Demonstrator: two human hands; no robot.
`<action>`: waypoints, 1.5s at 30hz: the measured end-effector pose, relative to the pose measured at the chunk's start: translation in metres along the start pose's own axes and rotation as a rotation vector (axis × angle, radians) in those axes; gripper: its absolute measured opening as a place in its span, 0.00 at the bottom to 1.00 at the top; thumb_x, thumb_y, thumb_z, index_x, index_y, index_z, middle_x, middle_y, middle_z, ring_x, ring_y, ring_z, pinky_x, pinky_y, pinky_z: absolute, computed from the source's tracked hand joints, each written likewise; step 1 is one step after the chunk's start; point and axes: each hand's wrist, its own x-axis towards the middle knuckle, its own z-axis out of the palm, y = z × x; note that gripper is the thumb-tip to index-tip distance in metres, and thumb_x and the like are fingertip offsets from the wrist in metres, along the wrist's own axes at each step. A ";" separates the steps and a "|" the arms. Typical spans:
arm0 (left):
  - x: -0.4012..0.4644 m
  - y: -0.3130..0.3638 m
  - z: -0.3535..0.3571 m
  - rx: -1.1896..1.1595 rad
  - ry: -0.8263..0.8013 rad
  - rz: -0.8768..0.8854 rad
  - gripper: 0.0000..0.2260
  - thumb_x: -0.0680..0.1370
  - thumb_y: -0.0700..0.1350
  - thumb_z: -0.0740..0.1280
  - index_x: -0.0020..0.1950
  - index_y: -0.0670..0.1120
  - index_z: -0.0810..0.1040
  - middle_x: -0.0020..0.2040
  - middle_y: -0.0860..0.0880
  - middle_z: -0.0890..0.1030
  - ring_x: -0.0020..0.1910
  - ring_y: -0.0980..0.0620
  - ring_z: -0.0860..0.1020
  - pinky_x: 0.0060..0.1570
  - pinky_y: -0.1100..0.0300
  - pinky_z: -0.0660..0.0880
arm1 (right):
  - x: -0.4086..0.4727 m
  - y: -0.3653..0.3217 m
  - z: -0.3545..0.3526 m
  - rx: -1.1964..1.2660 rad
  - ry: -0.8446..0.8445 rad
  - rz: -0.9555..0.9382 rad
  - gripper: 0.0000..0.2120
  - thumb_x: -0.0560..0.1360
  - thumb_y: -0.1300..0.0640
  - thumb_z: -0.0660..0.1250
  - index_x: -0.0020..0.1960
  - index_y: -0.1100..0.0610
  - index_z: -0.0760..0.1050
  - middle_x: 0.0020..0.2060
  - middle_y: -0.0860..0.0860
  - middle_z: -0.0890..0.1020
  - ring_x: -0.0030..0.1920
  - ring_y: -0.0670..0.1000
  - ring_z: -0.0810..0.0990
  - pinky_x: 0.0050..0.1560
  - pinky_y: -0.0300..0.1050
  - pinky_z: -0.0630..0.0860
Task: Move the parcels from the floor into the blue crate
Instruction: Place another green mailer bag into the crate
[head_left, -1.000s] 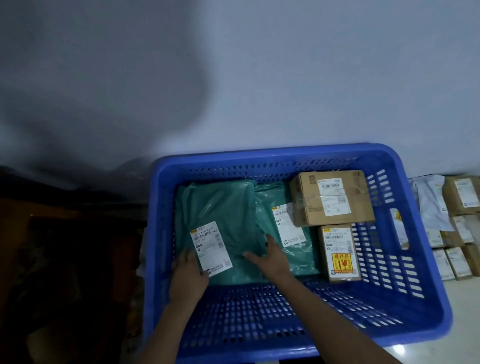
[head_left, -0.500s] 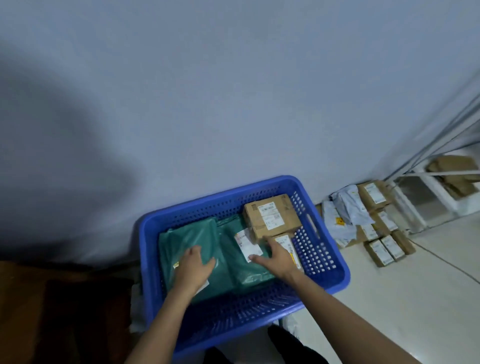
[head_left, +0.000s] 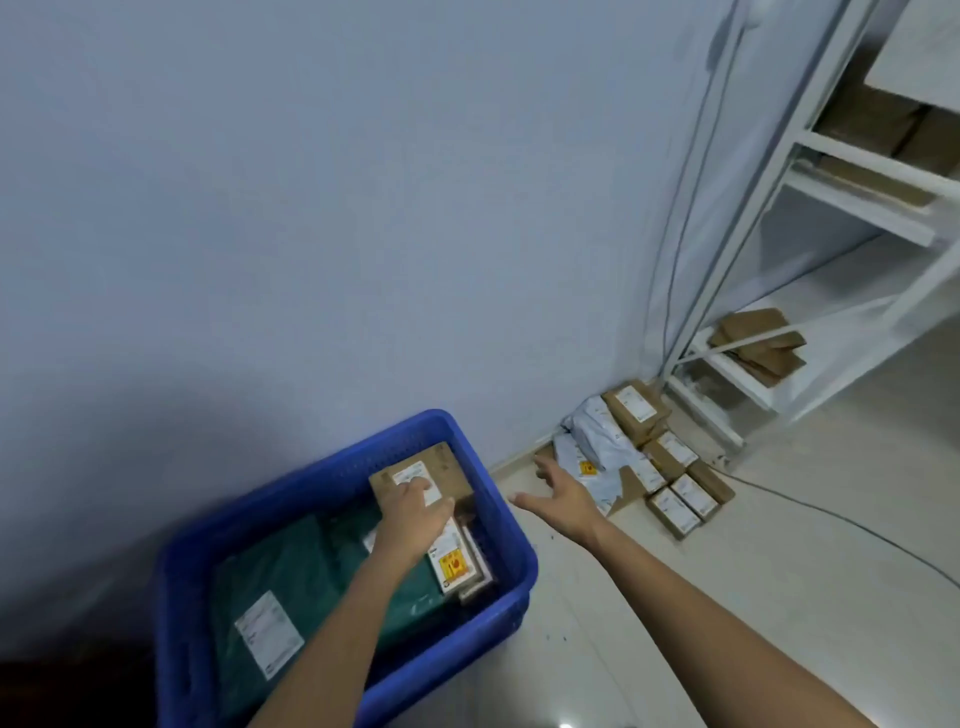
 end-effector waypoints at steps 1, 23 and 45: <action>0.002 0.021 0.017 -0.025 -0.009 0.011 0.28 0.70 0.62 0.62 0.64 0.47 0.73 0.64 0.49 0.74 0.62 0.46 0.74 0.62 0.50 0.71 | -0.003 0.011 -0.025 0.016 0.014 0.005 0.40 0.69 0.44 0.74 0.75 0.54 0.61 0.70 0.53 0.70 0.69 0.51 0.70 0.66 0.43 0.67; 0.117 0.295 0.204 -0.288 -0.144 -0.043 0.13 0.79 0.49 0.63 0.58 0.42 0.73 0.56 0.45 0.75 0.54 0.48 0.73 0.51 0.59 0.67 | 0.084 0.160 -0.334 -0.053 0.108 0.254 0.28 0.74 0.46 0.69 0.70 0.51 0.67 0.62 0.51 0.76 0.59 0.52 0.76 0.57 0.44 0.72; 0.262 0.341 0.294 -0.405 -0.110 -0.337 0.09 0.79 0.47 0.63 0.48 0.42 0.73 0.44 0.45 0.76 0.44 0.49 0.73 0.38 0.59 0.68 | 0.283 0.239 -0.415 -0.272 -0.244 0.480 0.28 0.76 0.47 0.67 0.72 0.55 0.65 0.67 0.54 0.73 0.64 0.55 0.74 0.50 0.41 0.67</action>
